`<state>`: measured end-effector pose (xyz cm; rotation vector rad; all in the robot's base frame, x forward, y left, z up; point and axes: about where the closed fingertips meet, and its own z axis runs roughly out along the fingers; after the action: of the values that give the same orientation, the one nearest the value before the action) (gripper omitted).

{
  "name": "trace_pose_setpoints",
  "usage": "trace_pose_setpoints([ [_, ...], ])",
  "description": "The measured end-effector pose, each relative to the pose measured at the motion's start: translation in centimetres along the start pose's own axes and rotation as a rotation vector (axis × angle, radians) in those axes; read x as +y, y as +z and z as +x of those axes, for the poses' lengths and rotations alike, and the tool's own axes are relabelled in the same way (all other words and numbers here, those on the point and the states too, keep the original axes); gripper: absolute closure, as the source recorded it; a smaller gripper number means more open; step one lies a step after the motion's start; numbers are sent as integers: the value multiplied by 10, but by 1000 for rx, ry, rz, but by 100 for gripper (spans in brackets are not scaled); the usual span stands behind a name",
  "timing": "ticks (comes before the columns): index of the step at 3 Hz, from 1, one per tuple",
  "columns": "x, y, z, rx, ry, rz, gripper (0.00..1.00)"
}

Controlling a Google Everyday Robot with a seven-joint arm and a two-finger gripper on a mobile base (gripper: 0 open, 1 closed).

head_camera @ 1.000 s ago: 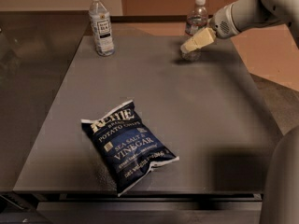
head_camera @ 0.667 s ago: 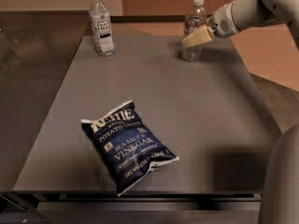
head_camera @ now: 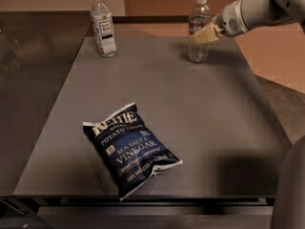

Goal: Move water bottle near blue chip bag

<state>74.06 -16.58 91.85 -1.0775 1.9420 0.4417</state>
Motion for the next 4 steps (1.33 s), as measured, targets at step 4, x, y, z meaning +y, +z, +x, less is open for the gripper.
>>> trace_pose_setpoints([
  [4,149,-74,-8,-51,-127,-364,100],
])
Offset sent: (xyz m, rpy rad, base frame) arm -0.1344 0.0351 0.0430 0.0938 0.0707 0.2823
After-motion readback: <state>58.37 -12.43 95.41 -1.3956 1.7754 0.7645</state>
